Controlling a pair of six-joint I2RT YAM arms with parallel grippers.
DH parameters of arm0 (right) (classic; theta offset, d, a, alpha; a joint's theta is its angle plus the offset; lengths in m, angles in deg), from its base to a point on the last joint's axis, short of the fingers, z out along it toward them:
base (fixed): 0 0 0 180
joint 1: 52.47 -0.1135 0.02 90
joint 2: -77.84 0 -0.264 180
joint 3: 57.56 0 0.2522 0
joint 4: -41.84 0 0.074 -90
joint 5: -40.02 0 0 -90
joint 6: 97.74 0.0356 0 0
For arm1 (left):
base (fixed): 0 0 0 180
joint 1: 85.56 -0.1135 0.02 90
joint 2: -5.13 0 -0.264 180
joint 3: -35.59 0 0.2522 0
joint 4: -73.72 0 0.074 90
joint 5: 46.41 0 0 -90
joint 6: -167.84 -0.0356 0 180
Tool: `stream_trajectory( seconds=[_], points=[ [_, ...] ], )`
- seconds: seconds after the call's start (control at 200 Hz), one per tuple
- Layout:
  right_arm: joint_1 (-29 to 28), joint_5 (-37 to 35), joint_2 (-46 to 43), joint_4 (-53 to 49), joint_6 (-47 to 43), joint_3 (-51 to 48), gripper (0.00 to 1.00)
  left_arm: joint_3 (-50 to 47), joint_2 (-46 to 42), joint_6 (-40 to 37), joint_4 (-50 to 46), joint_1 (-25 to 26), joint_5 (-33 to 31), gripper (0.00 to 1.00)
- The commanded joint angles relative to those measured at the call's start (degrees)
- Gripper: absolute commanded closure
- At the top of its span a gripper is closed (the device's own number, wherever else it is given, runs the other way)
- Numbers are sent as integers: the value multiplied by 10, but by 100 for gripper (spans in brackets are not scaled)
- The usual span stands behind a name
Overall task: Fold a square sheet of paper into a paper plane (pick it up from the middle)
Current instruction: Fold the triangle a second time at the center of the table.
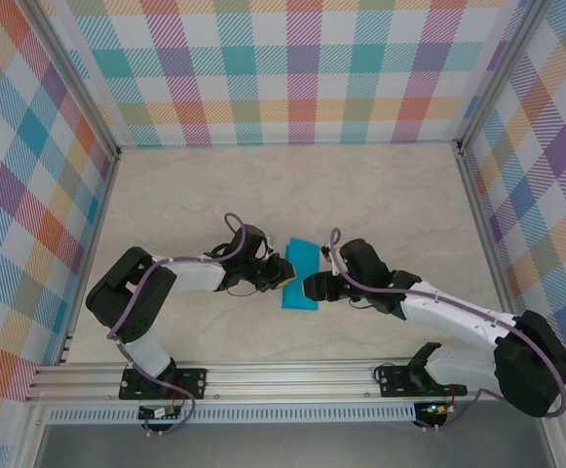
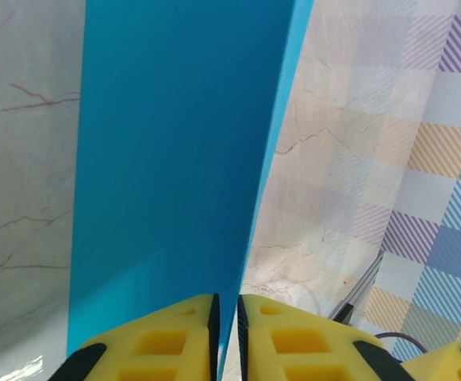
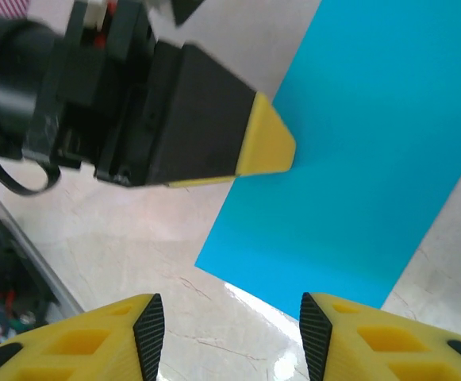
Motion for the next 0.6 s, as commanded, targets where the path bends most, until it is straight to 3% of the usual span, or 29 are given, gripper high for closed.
stream_trajectory(
  seconds=[0.0,0.135,0.285,0.595],
  points=[
    [-54,-89,32,-32,-66,32,49,8,-13,8,-17,1,-5,86],
    [-128,-189,95,-85,-77,85,53,11,-16,13,-26,1,-11,87],
    [-193,-286,143,-98,-84,117,50,13,-16,17,-26,0,-8,87],
    [-217,-327,193,-95,-82,139,47,15,-17,20,-25,0,-5,88]
  ],
)
